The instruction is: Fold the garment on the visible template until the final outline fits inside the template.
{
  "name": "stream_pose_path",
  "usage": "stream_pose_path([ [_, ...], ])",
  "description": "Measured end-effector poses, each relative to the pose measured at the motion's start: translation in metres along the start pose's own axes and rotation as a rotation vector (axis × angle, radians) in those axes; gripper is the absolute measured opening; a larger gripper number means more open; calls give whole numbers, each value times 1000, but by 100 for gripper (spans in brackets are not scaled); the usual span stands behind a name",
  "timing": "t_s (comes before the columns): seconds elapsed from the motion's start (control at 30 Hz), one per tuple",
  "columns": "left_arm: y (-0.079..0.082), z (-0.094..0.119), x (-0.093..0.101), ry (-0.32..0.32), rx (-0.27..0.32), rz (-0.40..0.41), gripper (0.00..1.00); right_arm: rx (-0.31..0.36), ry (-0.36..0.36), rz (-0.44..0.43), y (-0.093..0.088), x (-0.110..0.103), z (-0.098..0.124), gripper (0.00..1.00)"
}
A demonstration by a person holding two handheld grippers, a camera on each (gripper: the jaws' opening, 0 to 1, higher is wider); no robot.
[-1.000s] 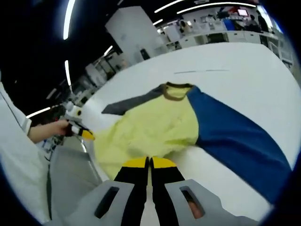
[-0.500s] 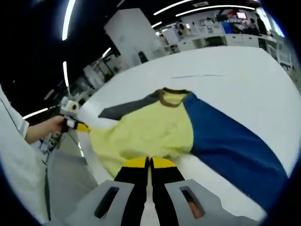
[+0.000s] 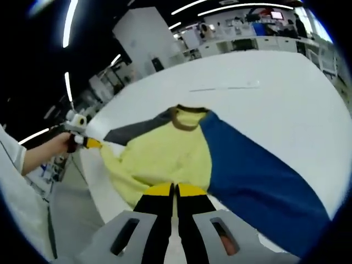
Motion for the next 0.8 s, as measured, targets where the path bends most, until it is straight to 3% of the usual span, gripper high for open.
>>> stream_pose_path([
  [0.4,31,-25,-35,84,0,49,0,-45,-51,-79,21,30,-36,2],
  [0.8,39,-40,-49,117,-24,67,0,-68,-79,-115,21,48,-53,2],
])
Point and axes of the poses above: the point that each gripper's makers call its tool centre point, and the gripper's own axes: z roughly backward along the fingers, x roughly to its right, y roughly out of its top, the point moved 9 cm from there along z, roughly backward along the fingers, and after that the axes turned 6 degrees about -x, right-handed, at the moved point
